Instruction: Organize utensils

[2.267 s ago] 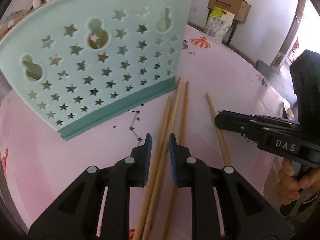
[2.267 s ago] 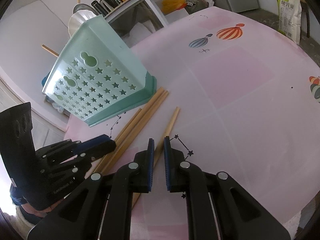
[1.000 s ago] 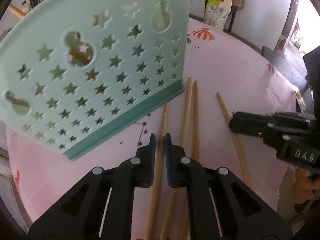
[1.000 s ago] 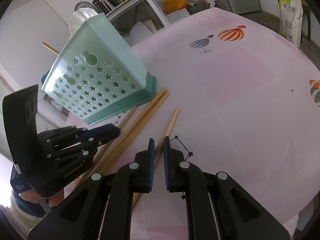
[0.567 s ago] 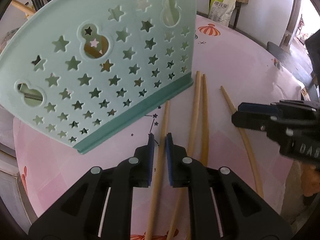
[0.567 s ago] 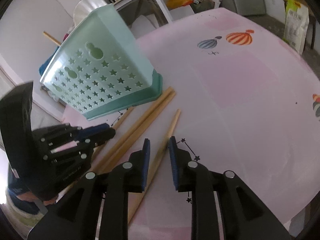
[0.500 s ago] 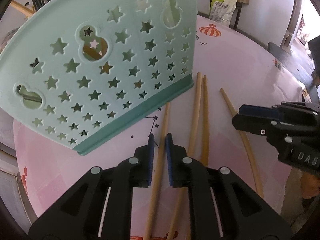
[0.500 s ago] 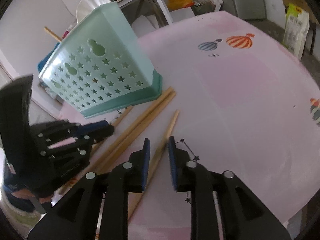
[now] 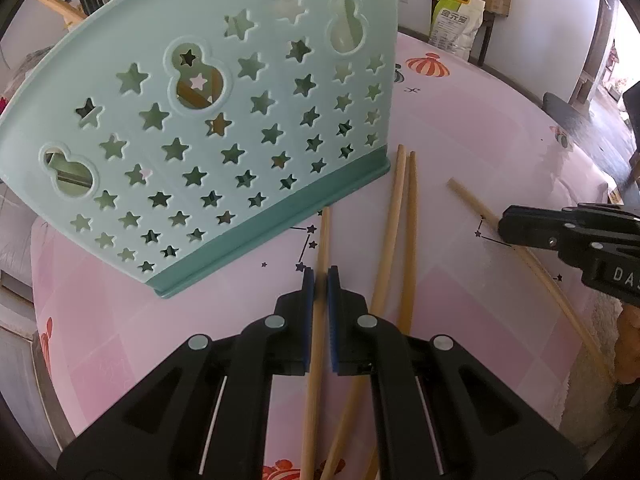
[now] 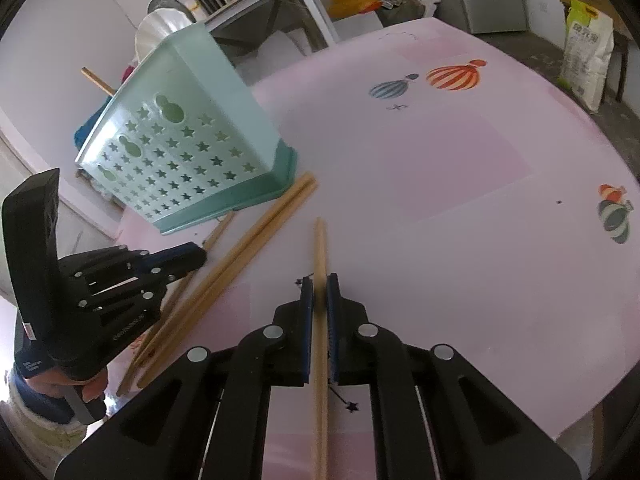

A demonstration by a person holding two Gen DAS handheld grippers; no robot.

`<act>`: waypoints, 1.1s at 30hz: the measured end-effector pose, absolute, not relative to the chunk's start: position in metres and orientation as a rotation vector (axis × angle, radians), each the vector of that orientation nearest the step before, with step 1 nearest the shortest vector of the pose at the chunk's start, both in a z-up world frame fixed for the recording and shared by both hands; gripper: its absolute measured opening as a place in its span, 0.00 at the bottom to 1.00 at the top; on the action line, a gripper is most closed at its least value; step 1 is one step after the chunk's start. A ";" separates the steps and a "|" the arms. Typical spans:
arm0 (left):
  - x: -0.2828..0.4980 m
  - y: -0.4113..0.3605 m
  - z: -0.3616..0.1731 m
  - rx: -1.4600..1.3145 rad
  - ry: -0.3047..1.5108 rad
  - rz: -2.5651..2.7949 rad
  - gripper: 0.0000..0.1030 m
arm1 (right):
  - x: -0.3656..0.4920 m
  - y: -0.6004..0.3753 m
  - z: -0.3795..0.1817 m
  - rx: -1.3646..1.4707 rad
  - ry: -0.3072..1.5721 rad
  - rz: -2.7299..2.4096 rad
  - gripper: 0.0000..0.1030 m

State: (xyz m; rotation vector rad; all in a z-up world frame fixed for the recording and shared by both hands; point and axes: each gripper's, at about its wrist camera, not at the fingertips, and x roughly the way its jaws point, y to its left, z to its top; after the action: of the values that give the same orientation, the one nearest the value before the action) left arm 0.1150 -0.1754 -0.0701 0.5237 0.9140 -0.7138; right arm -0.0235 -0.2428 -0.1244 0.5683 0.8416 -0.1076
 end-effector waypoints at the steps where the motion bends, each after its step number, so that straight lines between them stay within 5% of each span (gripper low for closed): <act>1: 0.115 -0.173 -0.070 0.524 0.913 -0.713 0.05 | -0.024 -0.243 -0.124 0.566 0.844 -0.113 0.08; 9: 0.114 -0.175 -0.070 0.539 0.895 -0.705 0.05 | -0.020 -0.229 -0.119 0.459 0.859 -0.128 0.21; 33: 0.108 -0.184 -0.072 0.577 0.872 -0.687 0.05 | -0.017 -0.217 -0.116 0.354 0.868 -0.178 0.21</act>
State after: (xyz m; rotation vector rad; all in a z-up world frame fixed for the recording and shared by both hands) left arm 0.1077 -0.1845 -0.0720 0.5767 0.8723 -0.6872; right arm -0.0171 -0.2171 -0.1157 0.3539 0.8681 -0.1781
